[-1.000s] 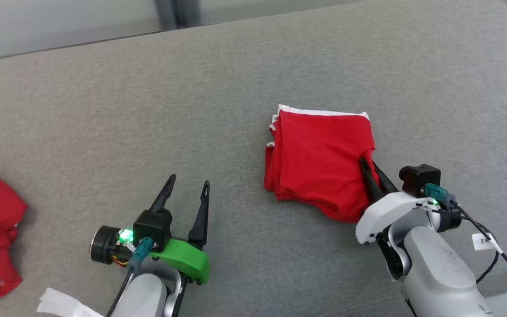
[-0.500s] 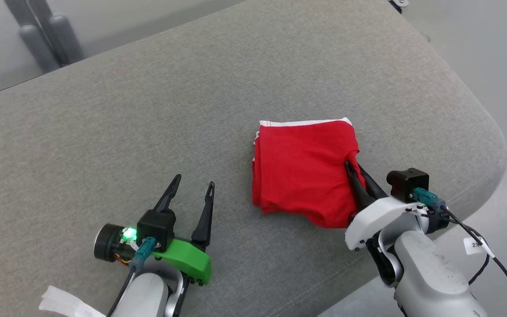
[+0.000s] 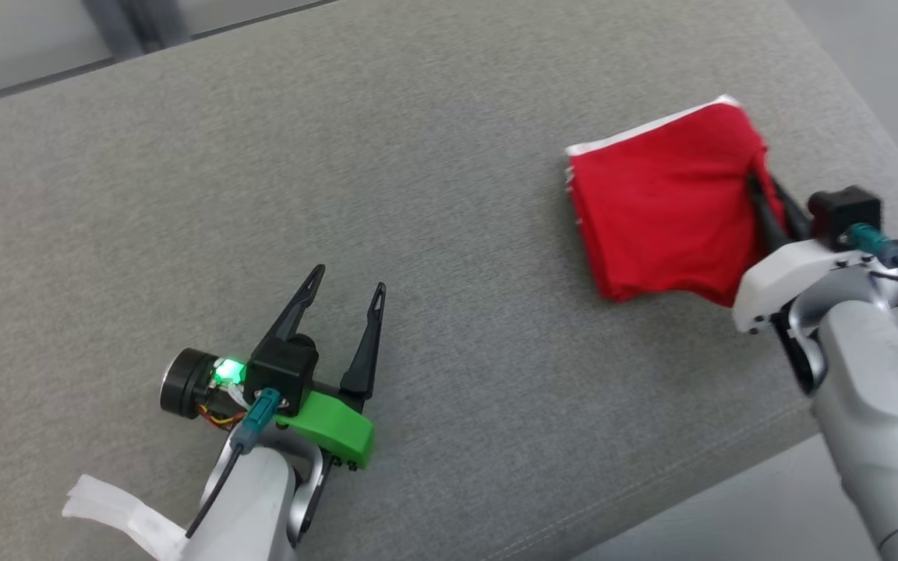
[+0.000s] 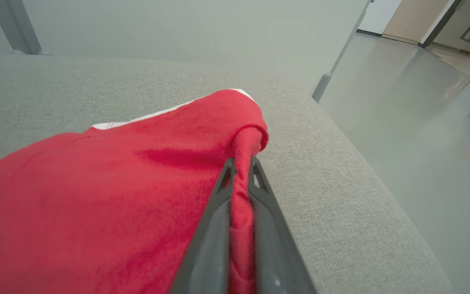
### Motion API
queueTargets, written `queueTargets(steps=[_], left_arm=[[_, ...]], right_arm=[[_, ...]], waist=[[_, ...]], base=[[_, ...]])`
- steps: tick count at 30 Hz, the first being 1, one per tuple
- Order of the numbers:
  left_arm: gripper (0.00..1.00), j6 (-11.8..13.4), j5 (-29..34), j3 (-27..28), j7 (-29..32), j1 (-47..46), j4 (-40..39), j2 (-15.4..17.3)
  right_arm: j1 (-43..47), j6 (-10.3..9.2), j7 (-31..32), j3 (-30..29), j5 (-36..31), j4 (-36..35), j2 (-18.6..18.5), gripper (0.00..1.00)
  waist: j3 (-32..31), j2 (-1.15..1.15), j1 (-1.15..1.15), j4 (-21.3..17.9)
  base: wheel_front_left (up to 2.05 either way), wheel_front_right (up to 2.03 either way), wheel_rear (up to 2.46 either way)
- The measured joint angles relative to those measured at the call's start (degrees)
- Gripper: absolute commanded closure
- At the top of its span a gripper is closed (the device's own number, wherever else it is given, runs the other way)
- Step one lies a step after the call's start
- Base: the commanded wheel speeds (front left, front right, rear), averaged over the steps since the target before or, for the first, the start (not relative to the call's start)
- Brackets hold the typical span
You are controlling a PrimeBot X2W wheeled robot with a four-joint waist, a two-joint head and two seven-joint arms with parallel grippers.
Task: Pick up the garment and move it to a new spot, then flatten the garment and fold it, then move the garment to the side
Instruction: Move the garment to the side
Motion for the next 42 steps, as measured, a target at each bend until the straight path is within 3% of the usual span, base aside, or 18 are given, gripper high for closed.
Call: queueTargets(steps=[5, 11, 15, 16, 17, 18, 22, 25, 32, 38, 42], left_arm=[[0.0, 0.0, 0.4, 0.1, 0.0, -0.6, -1.1, 0.0], [0.0, 0.1, 0.4, 0.3, 0.0, -0.9, -2.3, 0.0], [0.0, 0.2, 0.3, 0.5, 0.0, -0.9, -2.8, 0.0], [0.0, 0.3, 0.3, 0.6, 0.0, -0.9, -2.8, 0.0], [0.0, 0.3, 0.3, 0.6, 0.0, -0.9, -2.8, 0.1], [0.0, 0.4, 0.2, 0.6, 0.0, -0.9, -2.8, 0.0], [0.0, 0.6, -0.3, 0.8, 0.0, -0.9, -2.8, 0.0], [0.0, 1.1, -0.7, 0.9, 0.0, -0.8, -2.8, 0.0], [0.0, 2.7, -1.4, 1.0, 0.0, -0.5, -3.0, 0.0], [0.0, 4.2, -2.7, 2.7, 0.0, 0.7, -2.9, 0.0], [0.0, 4.7, -3.1, 4.0, 0.0, 1.8, -2.3, 0.0]], right_arm=[[-4.6, 0.0, 0.0, -5.2, -5.2, 6.2, -6.6, 1.0], [-7.2, 0.0, 0.0, -16.0, -12.3, 12.3, -13.1, 1.0], [-8.0, 0.0, 0.0, -23.6, -16.2, 13.3, -15.1, 1.0], [-8.1, 0.0, 0.0, -26.0, -17.2, 13.2, -15.2, 0.87], [-8.1, 0.0, 0.0, -28.1, -18.3, 12.9, -15.2, 0.6], [-8.1, 0.0, 0.0, -30.1, -19.2, 12.5, -15.2, 0.0], [-8.1, -0.01, 0.0, -38.3, -23.5, 8.5, -13.8, 0.0], [-8.3, -0.01, 0.0, -39.7, -24.0, 5.0, -11.2, 0.0], [-7.8, -0.01, 0.0, -31.2, -16.7, -6.0, -4.7, 0.0], [-0.9, -0.01, 0.0, -23.7, -10.3, -16.0, 0.6, 0.0], [3.8, -0.01, 0.0, -20.2, -7.5, -18.5, 2.2, 0.0]], waist=[[2.0, 0.0, 0.0, 5.1], [4.1, 0.0, 0.0, 11.2], [5.3, 0.0, 0.0, 14.2], [5.6, 0.0, 0.0, 15.0], [5.8, 0.0, 0.0, 15.7], [6.0, 0.0, 0.0, 16.1], [6.6, 0.0, 0.0, 17.9], [6.3, 0.0, 0.0, 18.3], [4.1, 0.0, 0.0, 18.5], [1.9, 0.0, 0.0, 19.6], [0.2, 0.0, 0.0, 20.9]], base=[[0.0, 0.0, 0.0], [0.0, 0.0, 0.0], [0.0, 0.0, 0.0], [0.0, 0.0, 0.0], [0.0, 0.0, 0.0], [0.0, 0.0, 0.0], [0.0, 0.0, 0.0], [0.0, 0.0, 0.0], [0.0, 0.0, 0.0], [0.0, 0.0, 0.0], [0.0, 0.0, 0.0]])
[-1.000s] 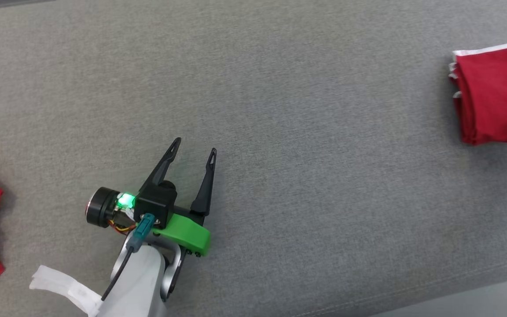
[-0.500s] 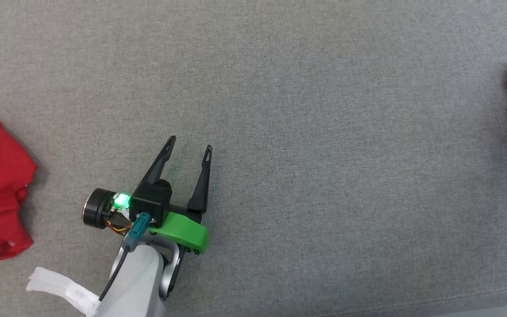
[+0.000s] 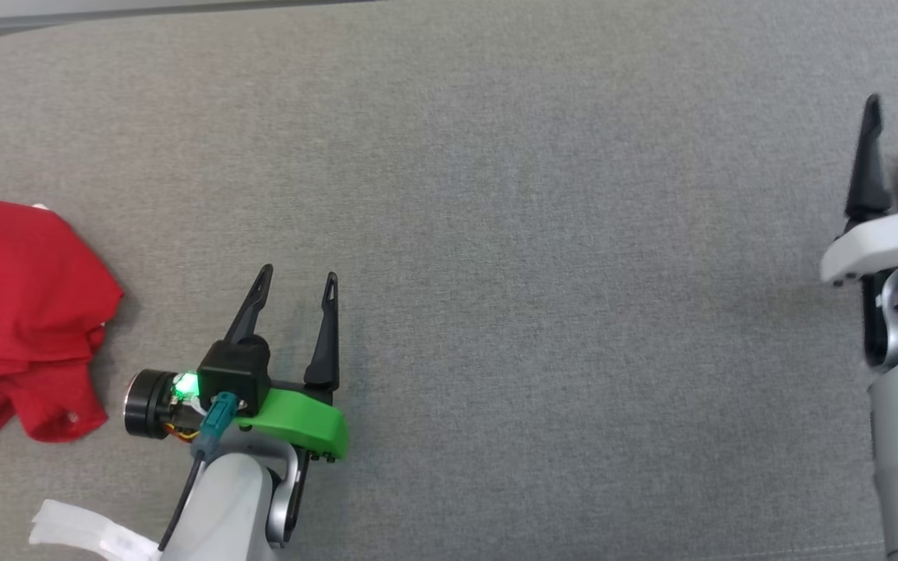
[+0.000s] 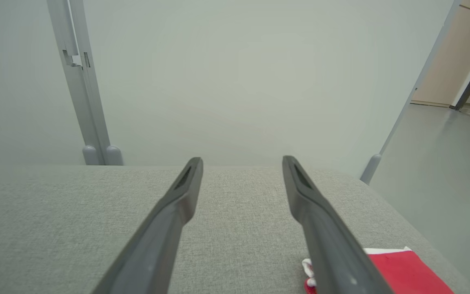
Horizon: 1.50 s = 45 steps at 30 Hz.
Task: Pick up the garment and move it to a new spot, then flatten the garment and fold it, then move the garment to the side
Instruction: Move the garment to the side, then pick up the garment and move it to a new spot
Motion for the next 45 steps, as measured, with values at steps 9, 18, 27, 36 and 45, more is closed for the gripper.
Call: queueTargets(steps=[9, 18, 27, 36, 45], left_arm=[[0.0, 1.0, -1.2, 3.3, 0.0, 2.3, 1.4, 0.0], [0.0, 1.7, -1.6, 4.2, 0.0, 4.9, 3.8, 0.0], [0.0, 2.4, -1.1, 6.5, 0.0, 8.2, 5.3, 0.0], [0.0, 2.4, -0.8, 8.4, 0.0, 9.5, 5.1, 0.0], [0.0, 2.0, -0.1, 8.7, 0.0, 9.5, 5.1, 0.0]], right_arm=[[8.3, 0.0, 0.0, 3.7, 3.2, 0.3, 4.4, 0.0], [14.7, 0.0, 0.0, 5.1, 4.4, 1.2, 6.3, 0.0], [19.0, 0.0, 0.0, 8.7, 8.2, -0.1, 6.5, 0.0], [21.0, 0.0, 0.0, 11.4, 10.9, -1.3, 6.5, 0.0], [21.8, 0.0, 0.0, 12.7, 12.0, -1.5, 6.5, 0.0]], waist=[[-4.1, 0.0, 0.0, 3.2], [-8.7, 0.0, 0.0, 5.5], [-13.9, 0.0, 0.0, 5.9], [-16.6, 0.0, 0.0, 4.3], [-16.5, 0.0, 0.0, 3.7]], base=[[0.0, 0.0, 0.0], [0.0, 0.0, 0.0], [0.0, 0.0, 0.0], [0.0, 0.0, 0.0], [0.0, 0.0, 0.0]])
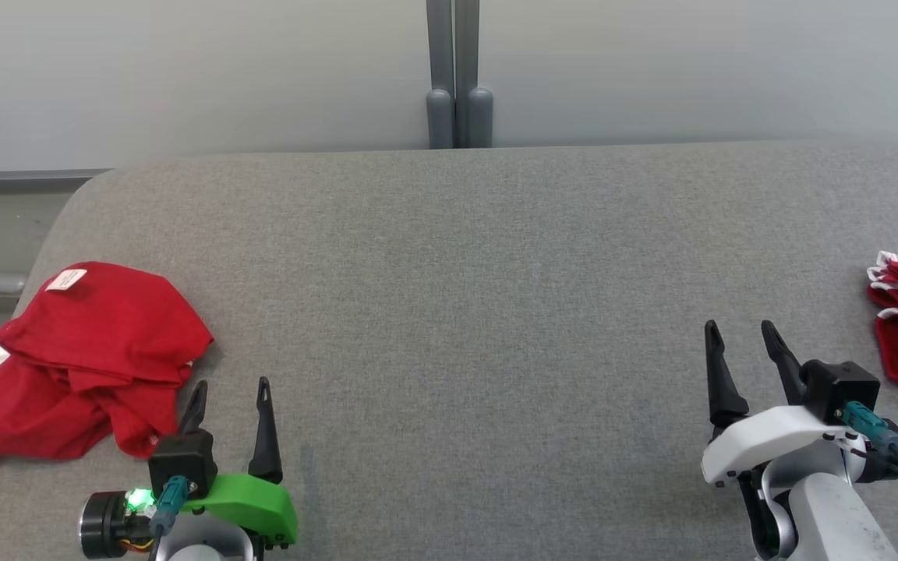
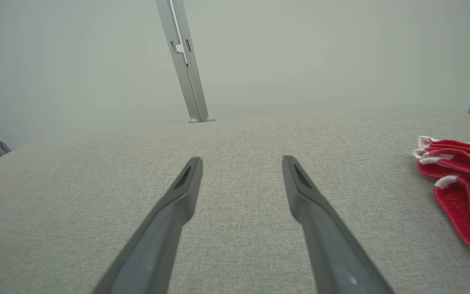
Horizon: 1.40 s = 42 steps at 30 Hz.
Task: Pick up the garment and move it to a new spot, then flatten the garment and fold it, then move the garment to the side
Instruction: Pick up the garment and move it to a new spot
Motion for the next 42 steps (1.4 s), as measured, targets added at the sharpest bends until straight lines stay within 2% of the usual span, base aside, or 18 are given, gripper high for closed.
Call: queueTargets(steps=[7, 12, 19, 35, 42], left_arm=[[0.0, 0.3, -0.1, -0.2, 0.0, 0.0, 0.0, 0.0], [0.0, 0.8, -0.1, 0.5, 0.0, -0.1, -0.1, 0.0], [0.0, 1.5, -0.6, 2.1, 0.0, -0.4, -0.4, 0.0], [0.0, 3.1, -3.3, 5.9, 0.0, 0.2, -0.5, 0.0], [0.0, 3.3, -4.5, 6.4, 0.0, 0.8, -0.6, 0.0]], right_arm=[[0.0, 0.0, 0.0, 1.2, 0.0, 0.2, 0.0, 0.0], [-0.1, 0.0, 0.0, 3.1, 0.3, 0.1, 0.0, 0.0], [-0.8, 0.0, 0.0, 5.8, 0.6, -0.4, 0.0, 0.0], [-3.0, -0.01, 0.0, 10.0, -0.3, -0.3, 0.0, 0.0], [-4.6, 0.0, 0.0, 11.3, -0.3, 0.7, 0.1, 0.0]], waist=[[0.2, 0.0, 0.0, 1.2], [0.5, 0.0, 0.0, 3.6], [1.6, 0.0, 0.0, 9.0], [4.2, 0.0, 0.0, 24.9], [6.1, 0.0, 0.0, 27.9]], base=[[0.0, 0.0, 0.0], [0.0, 0.0, 0.0], [0.0, 0.0, 0.0], [0.0, 0.0, 0.0], [0.0, 0.0, 0.0]])
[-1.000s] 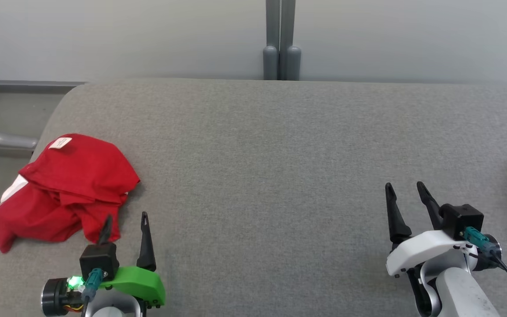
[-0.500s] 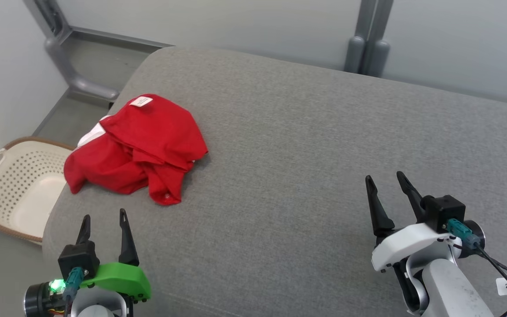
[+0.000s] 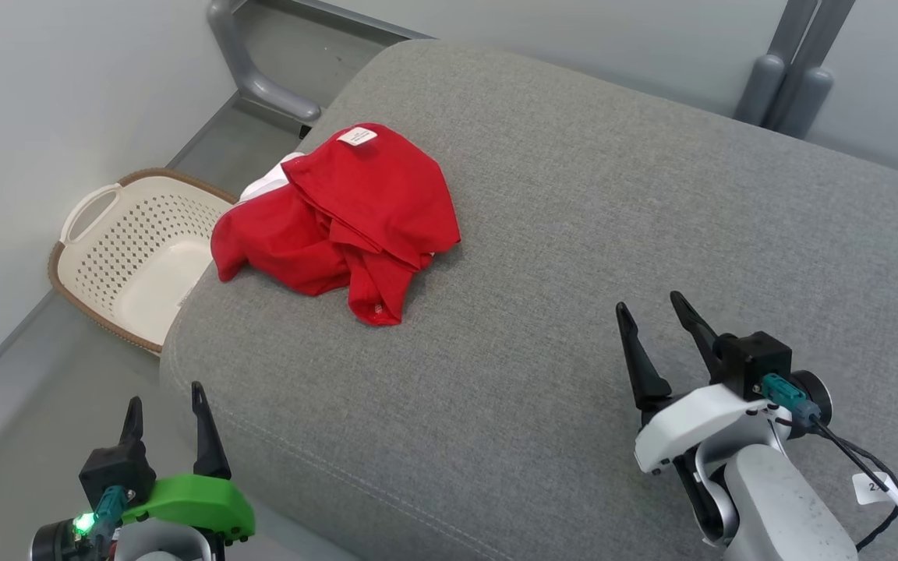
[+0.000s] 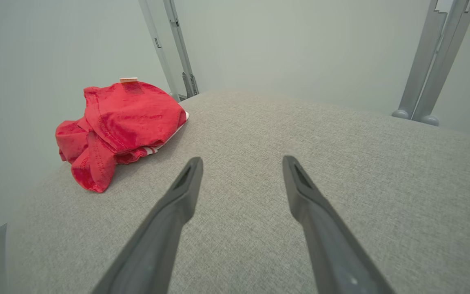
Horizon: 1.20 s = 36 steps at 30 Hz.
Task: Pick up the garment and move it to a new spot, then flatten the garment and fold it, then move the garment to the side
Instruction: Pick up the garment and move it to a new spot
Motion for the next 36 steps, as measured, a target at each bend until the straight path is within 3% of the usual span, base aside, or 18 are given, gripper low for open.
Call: queueTargets(steps=[9, 24, 36], left_arm=[[0.0, -3.0, -3.6, -0.4, 0.0, -3.9, 3.0, 0.0], [0.0, -10.6, -2.4, 6.1, 0.0, -20.3, 12.6, 1.1], [0.0, -12.6, -1.6, 8.9, 0.0, -30.4, 22.6, 3.8]], right_arm=[[0.1, 0.0, 0.0, -1.6, -1.8, -0.5, 0.0, 0.0], [-5.0, 0.0, 0.0, -1.4, -5.3, -5.7, -0.7, 0.0], [-8.0, 0.0, 0.0, -0.8, -5.2, -8.8, -2.0, 0.0]], waist=[[2.0, 0.0, 0.0, -0.7], [9.5, 0.0, 0.0, -7.7], [14.8, 0.0, 0.0, -14.5]], base=[[0.0, 0.0, 0.0], [0.0, 0.0, 0.0], [0.0, 0.0, 0.0]])
